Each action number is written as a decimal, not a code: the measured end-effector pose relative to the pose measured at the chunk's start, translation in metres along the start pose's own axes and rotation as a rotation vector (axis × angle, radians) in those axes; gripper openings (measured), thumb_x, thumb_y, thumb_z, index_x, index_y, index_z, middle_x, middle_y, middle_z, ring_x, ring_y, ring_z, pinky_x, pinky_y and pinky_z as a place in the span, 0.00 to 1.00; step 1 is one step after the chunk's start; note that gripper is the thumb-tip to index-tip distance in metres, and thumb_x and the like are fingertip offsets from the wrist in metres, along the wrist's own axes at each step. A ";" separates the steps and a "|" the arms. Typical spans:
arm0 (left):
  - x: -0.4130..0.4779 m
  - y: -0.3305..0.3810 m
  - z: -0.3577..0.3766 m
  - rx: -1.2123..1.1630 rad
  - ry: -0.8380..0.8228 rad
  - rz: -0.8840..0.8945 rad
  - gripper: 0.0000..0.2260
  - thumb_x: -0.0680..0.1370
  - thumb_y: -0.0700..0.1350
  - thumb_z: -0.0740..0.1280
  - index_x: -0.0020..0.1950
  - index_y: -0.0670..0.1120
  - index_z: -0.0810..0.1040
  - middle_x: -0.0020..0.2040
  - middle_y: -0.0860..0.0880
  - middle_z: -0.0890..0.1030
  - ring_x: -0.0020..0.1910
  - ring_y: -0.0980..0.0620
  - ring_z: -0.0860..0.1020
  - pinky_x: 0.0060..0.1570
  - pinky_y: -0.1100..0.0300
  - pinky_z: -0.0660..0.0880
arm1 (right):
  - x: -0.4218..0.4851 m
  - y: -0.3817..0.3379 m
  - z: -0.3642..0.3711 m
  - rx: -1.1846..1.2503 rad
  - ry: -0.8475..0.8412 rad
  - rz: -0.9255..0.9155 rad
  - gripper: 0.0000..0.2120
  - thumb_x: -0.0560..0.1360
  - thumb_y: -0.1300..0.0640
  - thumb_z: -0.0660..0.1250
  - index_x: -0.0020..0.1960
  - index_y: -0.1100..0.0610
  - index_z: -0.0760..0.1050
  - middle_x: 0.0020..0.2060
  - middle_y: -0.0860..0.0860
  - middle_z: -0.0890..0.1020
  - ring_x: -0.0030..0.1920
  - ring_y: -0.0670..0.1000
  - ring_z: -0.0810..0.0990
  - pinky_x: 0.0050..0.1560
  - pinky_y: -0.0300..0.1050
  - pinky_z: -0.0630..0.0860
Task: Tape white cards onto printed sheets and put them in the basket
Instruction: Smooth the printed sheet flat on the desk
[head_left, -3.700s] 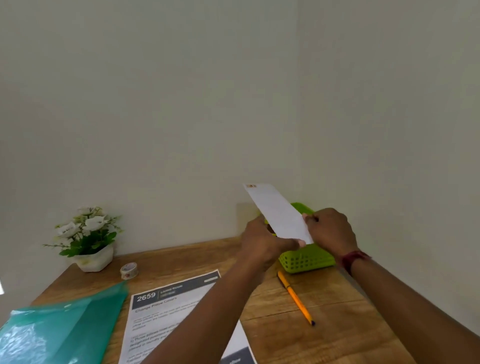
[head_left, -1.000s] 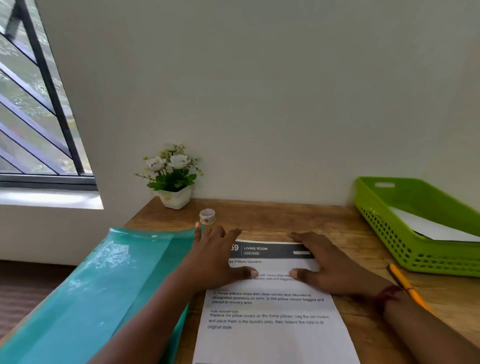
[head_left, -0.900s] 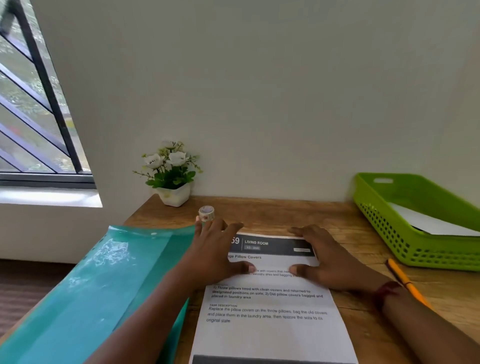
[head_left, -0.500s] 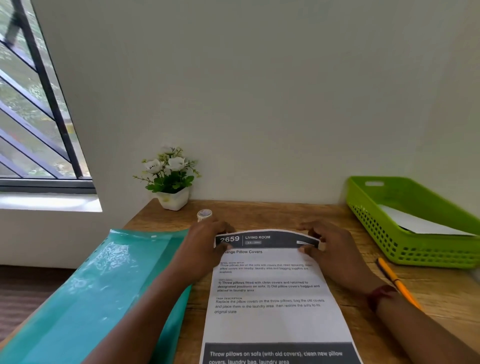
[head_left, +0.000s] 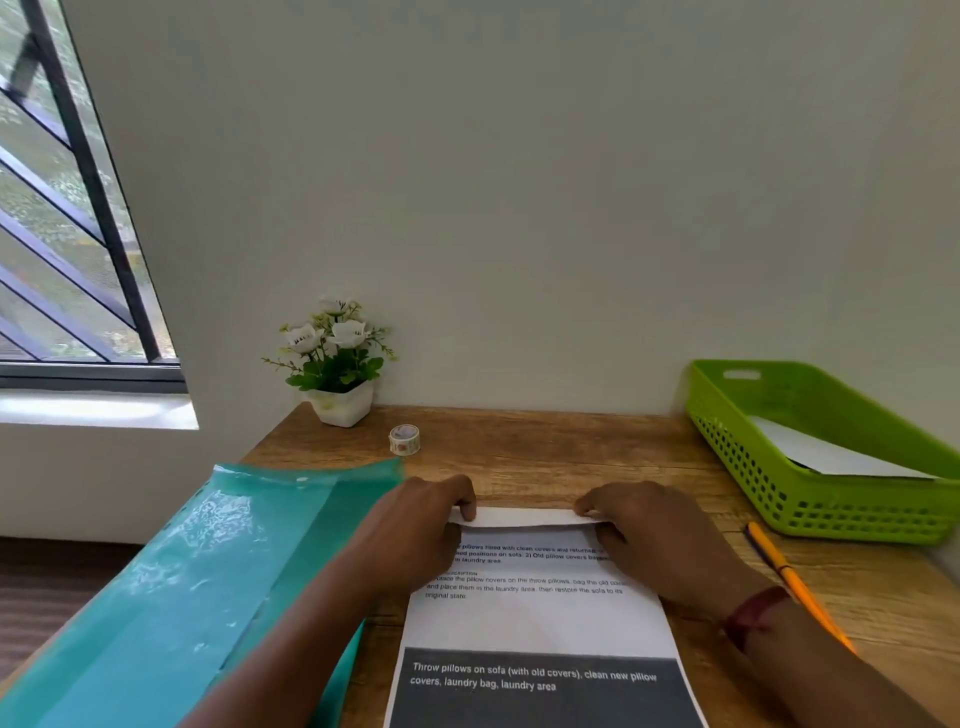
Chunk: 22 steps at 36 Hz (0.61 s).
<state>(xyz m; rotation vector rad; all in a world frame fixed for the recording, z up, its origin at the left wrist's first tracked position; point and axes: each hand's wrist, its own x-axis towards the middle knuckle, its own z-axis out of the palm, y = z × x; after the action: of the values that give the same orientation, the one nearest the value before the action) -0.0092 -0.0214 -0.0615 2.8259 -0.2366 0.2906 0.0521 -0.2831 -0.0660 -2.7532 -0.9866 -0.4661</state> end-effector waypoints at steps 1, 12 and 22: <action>0.000 0.001 0.000 0.014 -0.028 0.006 0.10 0.77 0.42 0.64 0.53 0.58 0.72 0.49 0.55 0.79 0.44 0.57 0.76 0.46 0.54 0.77 | 0.000 -0.003 -0.001 -0.021 -0.039 0.001 0.18 0.76 0.53 0.62 0.65 0.45 0.75 0.61 0.42 0.79 0.59 0.49 0.78 0.52 0.45 0.73; -0.010 0.021 0.004 0.147 -0.344 0.071 0.28 0.83 0.57 0.54 0.80 0.50 0.52 0.80 0.49 0.53 0.79 0.51 0.52 0.75 0.57 0.50 | -0.009 -0.035 0.002 -0.101 -0.393 0.010 0.34 0.79 0.33 0.43 0.78 0.51 0.53 0.78 0.49 0.54 0.77 0.50 0.54 0.75 0.53 0.55; -0.009 0.027 0.023 0.312 -0.382 0.127 0.29 0.83 0.60 0.45 0.80 0.49 0.40 0.80 0.47 0.40 0.79 0.47 0.41 0.77 0.49 0.42 | -0.011 -0.053 0.021 0.060 -0.415 0.082 0.40 0.74 0.29 0.35 0.79 0.51 0.39 0.78 0.46 0.41 0.77 0.45 0.36 0.77 0.53 0.39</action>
<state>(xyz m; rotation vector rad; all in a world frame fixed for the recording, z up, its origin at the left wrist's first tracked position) -0.0194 -0.0528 -0.0782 3.1628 -0.4908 -0.2109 0.0144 -0.2432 -0.0858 -2.8805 -0.9413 0.1550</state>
